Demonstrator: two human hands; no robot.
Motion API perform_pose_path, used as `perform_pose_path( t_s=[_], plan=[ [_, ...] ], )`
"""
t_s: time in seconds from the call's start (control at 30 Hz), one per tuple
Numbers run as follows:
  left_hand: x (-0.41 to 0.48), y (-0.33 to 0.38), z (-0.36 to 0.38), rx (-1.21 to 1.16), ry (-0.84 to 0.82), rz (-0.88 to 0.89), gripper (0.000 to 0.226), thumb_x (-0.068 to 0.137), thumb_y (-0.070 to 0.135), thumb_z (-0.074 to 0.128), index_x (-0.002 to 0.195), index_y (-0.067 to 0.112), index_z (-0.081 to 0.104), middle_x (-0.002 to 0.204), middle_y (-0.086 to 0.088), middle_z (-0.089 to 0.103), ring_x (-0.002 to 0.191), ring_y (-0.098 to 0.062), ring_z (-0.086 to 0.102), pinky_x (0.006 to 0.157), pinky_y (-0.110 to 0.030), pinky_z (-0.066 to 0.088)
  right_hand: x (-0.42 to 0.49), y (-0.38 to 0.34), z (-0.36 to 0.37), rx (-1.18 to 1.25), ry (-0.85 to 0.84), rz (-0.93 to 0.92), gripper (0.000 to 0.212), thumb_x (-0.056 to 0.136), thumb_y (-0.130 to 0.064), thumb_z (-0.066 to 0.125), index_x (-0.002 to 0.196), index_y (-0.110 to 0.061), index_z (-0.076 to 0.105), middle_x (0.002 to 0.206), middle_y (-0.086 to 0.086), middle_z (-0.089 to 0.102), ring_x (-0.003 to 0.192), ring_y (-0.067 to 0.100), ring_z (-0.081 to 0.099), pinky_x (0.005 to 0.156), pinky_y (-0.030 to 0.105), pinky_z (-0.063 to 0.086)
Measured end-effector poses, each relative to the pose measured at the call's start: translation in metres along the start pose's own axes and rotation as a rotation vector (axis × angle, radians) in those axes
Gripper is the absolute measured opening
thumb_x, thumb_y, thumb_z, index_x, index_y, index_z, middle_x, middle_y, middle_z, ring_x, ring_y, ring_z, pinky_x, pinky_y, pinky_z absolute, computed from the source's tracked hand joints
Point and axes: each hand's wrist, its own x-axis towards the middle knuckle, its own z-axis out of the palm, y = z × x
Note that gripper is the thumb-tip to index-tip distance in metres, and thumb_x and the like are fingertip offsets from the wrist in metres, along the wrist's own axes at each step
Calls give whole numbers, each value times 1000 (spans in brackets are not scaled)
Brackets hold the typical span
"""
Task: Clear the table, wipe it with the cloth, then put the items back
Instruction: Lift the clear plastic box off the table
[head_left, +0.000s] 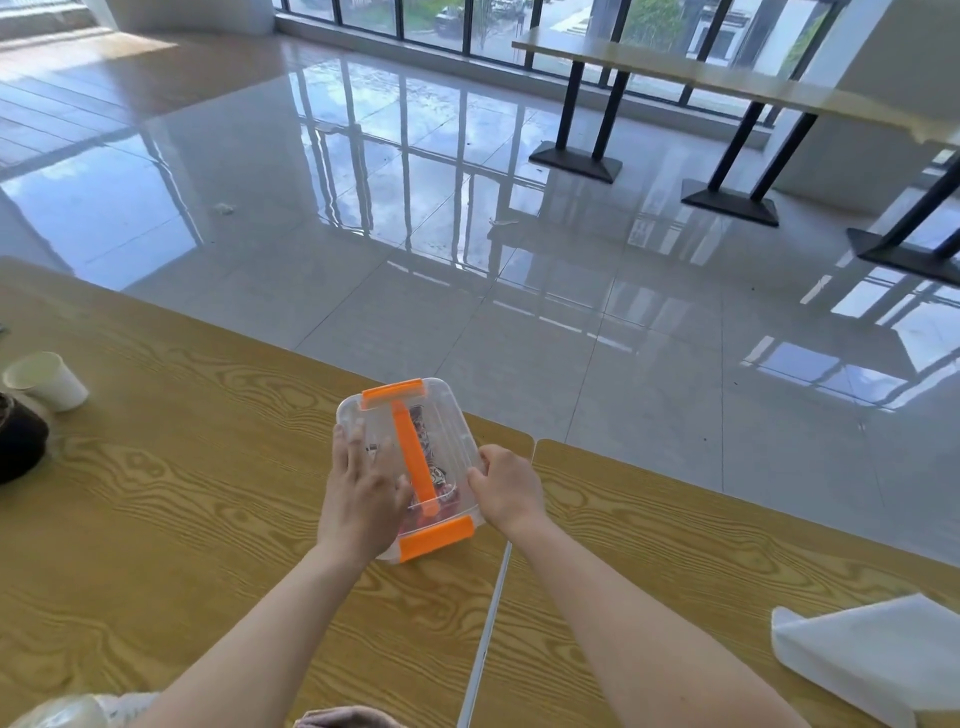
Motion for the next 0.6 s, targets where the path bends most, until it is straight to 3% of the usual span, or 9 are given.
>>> perform_pose_path(
  t_s=[0.1,0.3,0.5,0.6],
  plan=[
    [3,-1,1,16,-26,-5,46,94,30,50,136,16,39,157,-27,12,149,-41,0,117,-56,23,2,0,0,6,19,-20,14,94,-21,53,87,-12,61,74,0,61,67,20,56,54,33,38],
    [10,-3,-1,30,-62,-2,53,96,35,45,144,22,30,159,-23,9,150,-38,-3,120,-53,12,5,-4,0,6,25,-30,13,96,-24,55,94,-13,62,79,0,63,75,22,60,67,40,50],
    [13,-5,-2,25,-71,-17,56,96,38,45,147,21,30,160,-20,7,150,-35,-4,121,-49,9,4,-4,-7,49,-35,-45,21,98,-24,57,115,-12,61,91,1,63,90,25,62,75,37,48],
    [16,-6,-4,35,-89,-12,57,96,38,43,148,21,29,161,-19,7,150,-34,-4,122,-49,10,3,-4,-9,49,-74,-50,18,97,-22,57,113,-14,60,85,-4,56,86,22,58,74,37,48]
  ],
)
